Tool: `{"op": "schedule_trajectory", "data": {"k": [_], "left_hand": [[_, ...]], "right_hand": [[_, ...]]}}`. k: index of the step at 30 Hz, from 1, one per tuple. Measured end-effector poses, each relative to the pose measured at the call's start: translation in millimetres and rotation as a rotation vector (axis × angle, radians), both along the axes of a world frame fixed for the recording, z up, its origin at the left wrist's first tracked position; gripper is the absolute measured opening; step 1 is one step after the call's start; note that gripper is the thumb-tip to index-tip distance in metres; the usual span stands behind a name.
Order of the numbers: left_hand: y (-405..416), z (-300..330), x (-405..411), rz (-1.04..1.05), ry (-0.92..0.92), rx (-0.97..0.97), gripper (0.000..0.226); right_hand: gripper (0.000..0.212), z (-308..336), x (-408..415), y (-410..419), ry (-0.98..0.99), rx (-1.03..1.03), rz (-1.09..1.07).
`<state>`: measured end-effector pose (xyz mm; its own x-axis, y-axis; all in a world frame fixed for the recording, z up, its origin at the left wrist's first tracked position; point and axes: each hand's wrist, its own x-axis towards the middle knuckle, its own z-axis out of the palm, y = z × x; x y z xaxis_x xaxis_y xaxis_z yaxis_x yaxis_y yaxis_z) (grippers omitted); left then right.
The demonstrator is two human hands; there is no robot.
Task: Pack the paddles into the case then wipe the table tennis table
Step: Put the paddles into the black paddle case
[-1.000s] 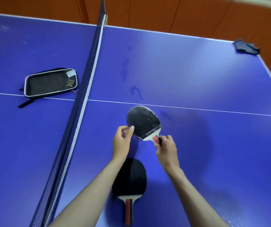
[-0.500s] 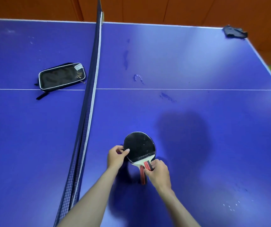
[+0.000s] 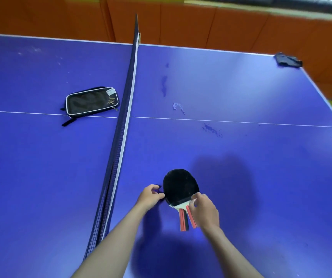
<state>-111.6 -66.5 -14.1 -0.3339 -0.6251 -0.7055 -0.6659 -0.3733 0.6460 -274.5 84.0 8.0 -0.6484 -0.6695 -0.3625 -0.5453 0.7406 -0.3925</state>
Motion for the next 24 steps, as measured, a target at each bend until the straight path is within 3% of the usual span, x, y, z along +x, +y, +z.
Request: {"op": "schedule_trajectory", "data": {"k": [5,13,16,24], "left_hand": [[-33,25,29,-0.016,-0.14,-0.17,0.029],[-114,44,77,0.079,-0.191,-0.395,0.014],[-148,43,92,0.191,-0.182,-0.433,0.008],[-259,2,117,0.473,-0.173,-0.416,0.005]], "right_hand": [[0.022,28,21,-45,0.072,-0.011,0.205],[0.003,47,58,-137,0.063,-0.008,0.43],[0.018,43,71,-177,0.062,0.01,0.471],[0.032,2,88,-276,0.07,0.054,0.569]]}}
